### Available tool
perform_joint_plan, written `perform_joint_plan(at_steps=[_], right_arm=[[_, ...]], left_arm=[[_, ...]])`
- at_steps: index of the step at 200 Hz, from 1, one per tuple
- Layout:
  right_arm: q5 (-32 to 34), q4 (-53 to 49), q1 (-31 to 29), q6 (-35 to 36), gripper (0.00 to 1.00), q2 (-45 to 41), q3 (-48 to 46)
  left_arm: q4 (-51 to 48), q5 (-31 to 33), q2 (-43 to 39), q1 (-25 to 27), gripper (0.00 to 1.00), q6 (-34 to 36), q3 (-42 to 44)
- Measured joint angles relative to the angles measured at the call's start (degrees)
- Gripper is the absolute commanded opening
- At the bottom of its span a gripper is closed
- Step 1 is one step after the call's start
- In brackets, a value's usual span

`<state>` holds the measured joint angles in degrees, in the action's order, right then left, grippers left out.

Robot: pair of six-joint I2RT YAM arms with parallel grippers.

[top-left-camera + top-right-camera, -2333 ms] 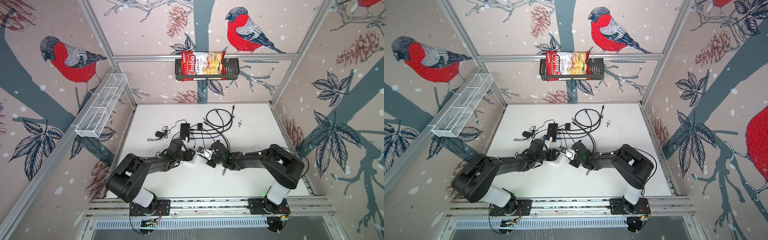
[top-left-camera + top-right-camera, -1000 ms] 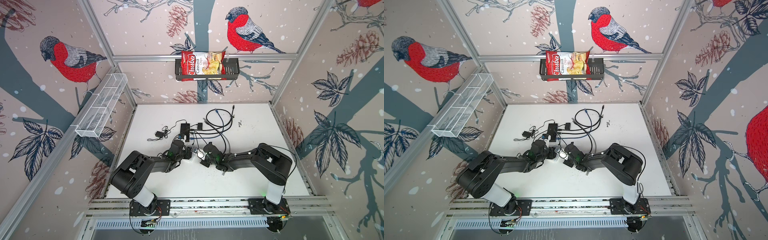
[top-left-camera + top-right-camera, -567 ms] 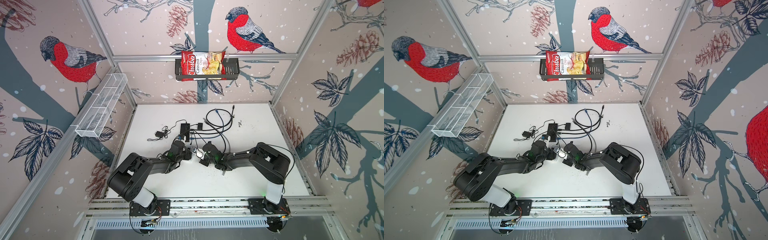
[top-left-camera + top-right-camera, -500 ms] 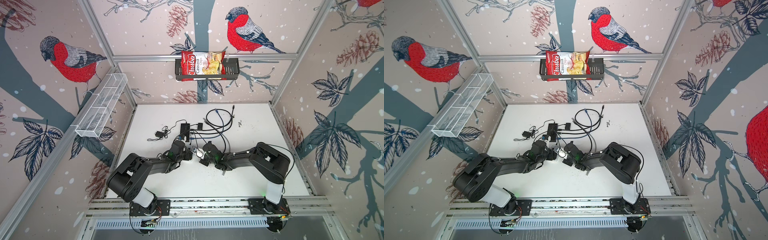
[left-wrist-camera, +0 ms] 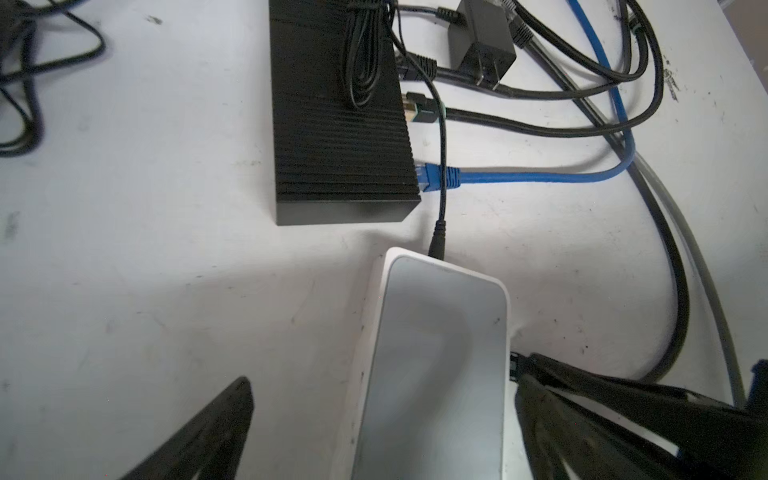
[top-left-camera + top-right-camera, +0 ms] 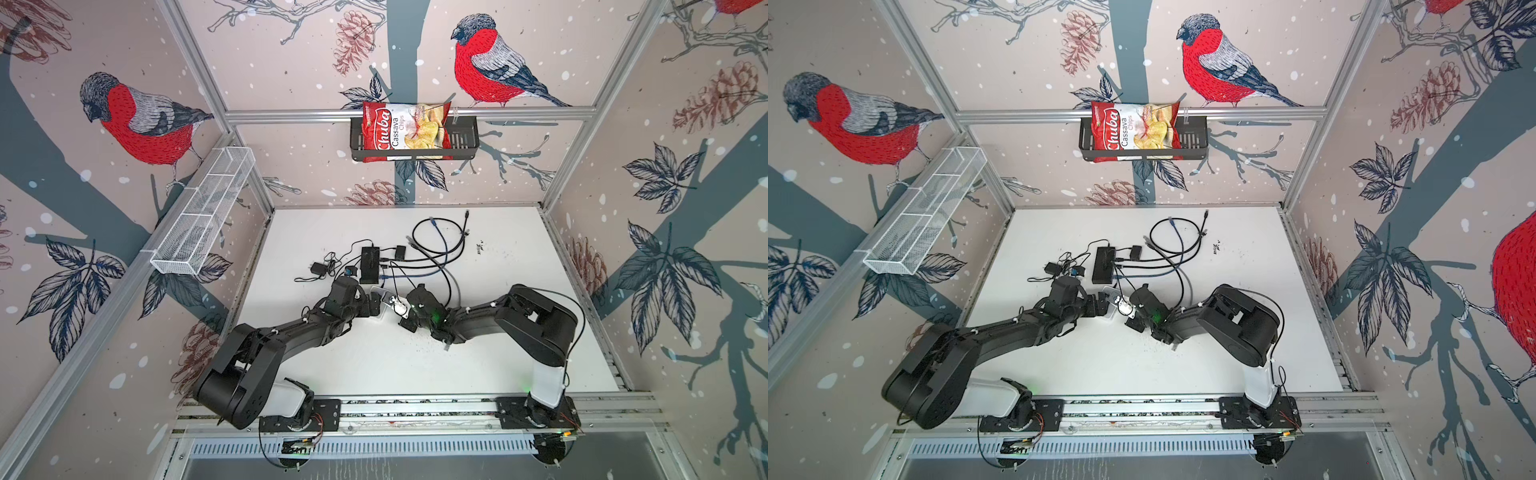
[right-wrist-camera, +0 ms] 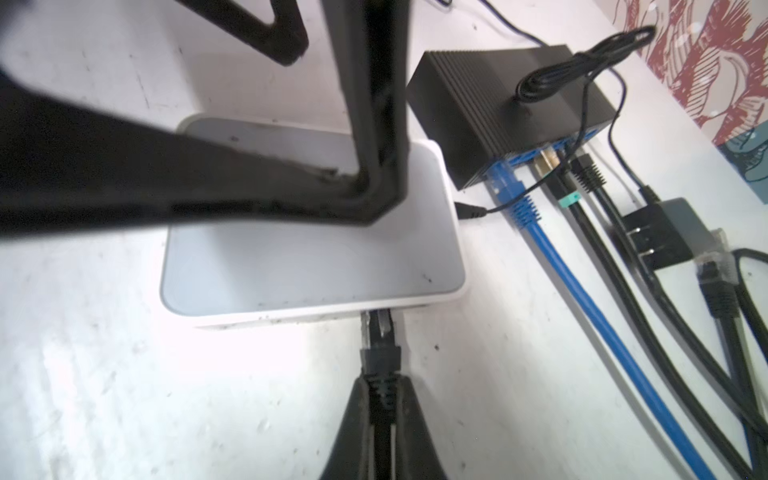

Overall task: Insert the plug into the switch port
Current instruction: 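Push the black plug into the box port with right gripper while left holds box, then open both grippers and withdraw them from the white box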

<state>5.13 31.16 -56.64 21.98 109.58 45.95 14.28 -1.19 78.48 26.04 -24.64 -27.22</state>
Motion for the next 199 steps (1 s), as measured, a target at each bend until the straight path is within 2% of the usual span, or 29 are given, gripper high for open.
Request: perform_joint_plan(at_steps=[41,58,84,111,141,176,199], right_arm=[[0.3,-1.6,0.4,-0.7,0.41,0.0,1.6],[-1.2,-4.2,1.5,-1.8,0.45,-1.9,2.1],[-2.7,-6.5,4.4,-5.5,0.46,-7.1,2.3],[-3.7,-8.3,8.9,-11.3,0.46,-13.5,1.9],[-0.4,-13.1,15.1,-19.9,0.44,-18.7,1.6],[3.8,-23.1,20.8,-28.1,0.41,-18.8,2.5],[4.2,-28.0,24.1,-31.2,0.40,-16.5,3.7]], left_arm=[[-2.0,3.9,-3.3,-0.1,0.97,0.0,0.0],[-2.6,4.2,-4.5,-0.1,0.97,1.0,0.0],[-3.5,4.5,-6.7,1.4,0.97,3.1,-0.2],[-4.1,5.9,-8.6,5.4,0.97,5.6,-0.7],[-4.2,6.8,-8.7,9.8,0.96,6.7,-1.5],[-3.4,7.9,-7.7,14.6,0.96,7.1,-1.5],[-3.1,9.0,-7.0,15.2,0.96,7.0,-1.5]])
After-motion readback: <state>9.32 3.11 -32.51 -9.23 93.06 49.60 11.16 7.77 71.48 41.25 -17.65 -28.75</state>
